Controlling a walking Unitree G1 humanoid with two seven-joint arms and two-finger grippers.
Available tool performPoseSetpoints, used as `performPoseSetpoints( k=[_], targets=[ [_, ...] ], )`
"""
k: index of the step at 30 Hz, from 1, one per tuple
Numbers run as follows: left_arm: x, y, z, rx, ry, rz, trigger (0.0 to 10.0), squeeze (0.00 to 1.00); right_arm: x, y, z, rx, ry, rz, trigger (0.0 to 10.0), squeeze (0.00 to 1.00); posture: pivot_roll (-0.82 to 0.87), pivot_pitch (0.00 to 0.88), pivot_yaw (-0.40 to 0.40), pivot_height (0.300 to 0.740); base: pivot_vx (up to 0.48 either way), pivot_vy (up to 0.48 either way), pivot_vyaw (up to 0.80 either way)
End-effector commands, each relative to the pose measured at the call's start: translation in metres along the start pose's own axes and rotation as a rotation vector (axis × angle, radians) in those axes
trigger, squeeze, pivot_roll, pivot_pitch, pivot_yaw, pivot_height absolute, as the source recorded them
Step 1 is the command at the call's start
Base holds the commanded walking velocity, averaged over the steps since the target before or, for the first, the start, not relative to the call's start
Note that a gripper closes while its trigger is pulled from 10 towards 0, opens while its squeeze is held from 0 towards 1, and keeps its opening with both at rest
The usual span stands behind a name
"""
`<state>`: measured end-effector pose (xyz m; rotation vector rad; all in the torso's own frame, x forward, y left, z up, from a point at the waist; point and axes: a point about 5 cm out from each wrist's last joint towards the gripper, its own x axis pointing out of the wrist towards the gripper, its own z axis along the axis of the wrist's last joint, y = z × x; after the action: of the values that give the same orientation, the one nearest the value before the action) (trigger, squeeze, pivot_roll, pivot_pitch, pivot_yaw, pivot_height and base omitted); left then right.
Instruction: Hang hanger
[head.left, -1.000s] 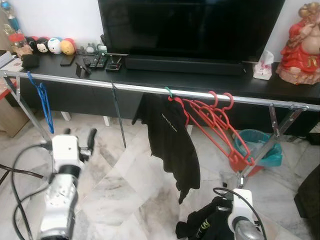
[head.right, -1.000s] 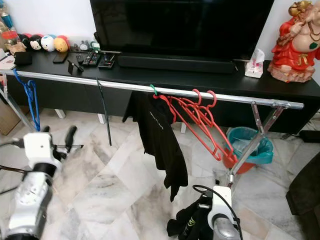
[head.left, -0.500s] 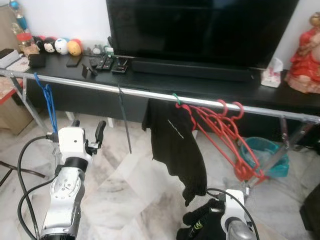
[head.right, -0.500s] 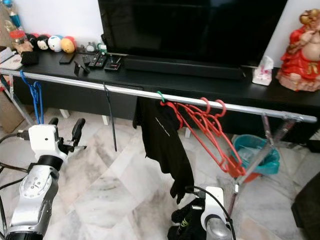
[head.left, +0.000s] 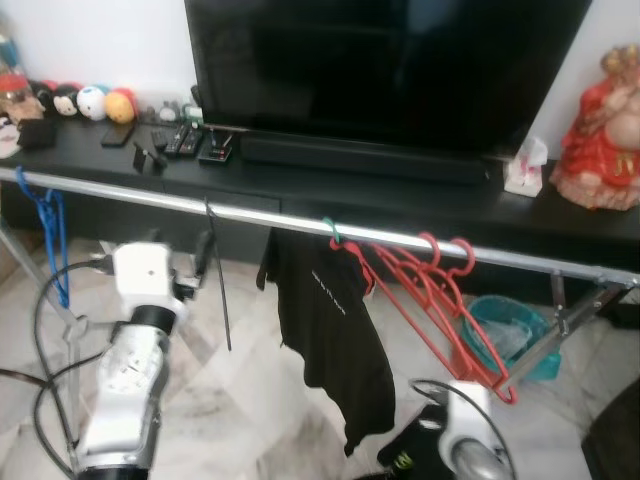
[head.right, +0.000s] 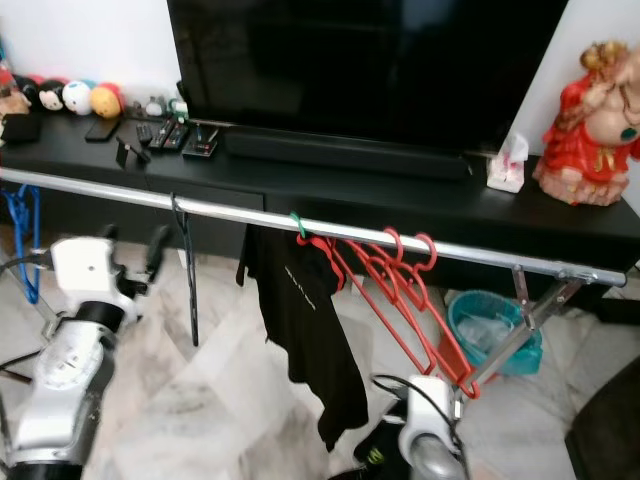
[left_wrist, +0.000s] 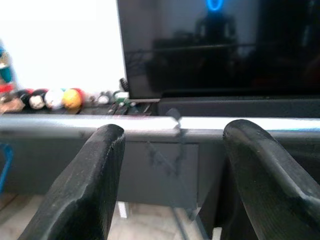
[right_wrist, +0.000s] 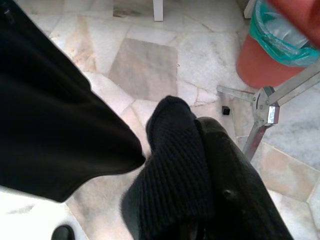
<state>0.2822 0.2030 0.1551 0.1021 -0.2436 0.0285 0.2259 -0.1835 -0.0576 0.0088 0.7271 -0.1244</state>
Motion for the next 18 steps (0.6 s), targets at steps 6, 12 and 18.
performPoseSetpoints(
  k=[6, 12, 18],
  targets=[
    [0.000, -0.007, 0.012, 0.005, -0.034, -0.037, 10.0, 0.00, -0.001, -0.015, -0.002, -0.005, 0.006, -0.035, 10.0, 0.00, 0.10, 0.000, -0.044, 0.740, 0.295, 0.000, 0.00],
    [-0.013, -0.002, 0.005, 0.029, 0.027, -0.041, 10.0, 0.00, -0.001, -0.015, -0.002, -0.005, 0.009, -0.032, 10.0, 0.00, 0.11, 0.000, -0.045, 0.740, 0.000, 0.000, 0.00],
    [-0.022, 0.002, -0.008, 0.035, 0.199, -0.040, 10.0, 0.00, -0.001, -0.016, -0.002, -0.006, 0.009, -0.030, 10.0, 0.00, 0.11, 0.000, -0.044, 0.740, 0.000, 0.000, 0.00]
  ],
)
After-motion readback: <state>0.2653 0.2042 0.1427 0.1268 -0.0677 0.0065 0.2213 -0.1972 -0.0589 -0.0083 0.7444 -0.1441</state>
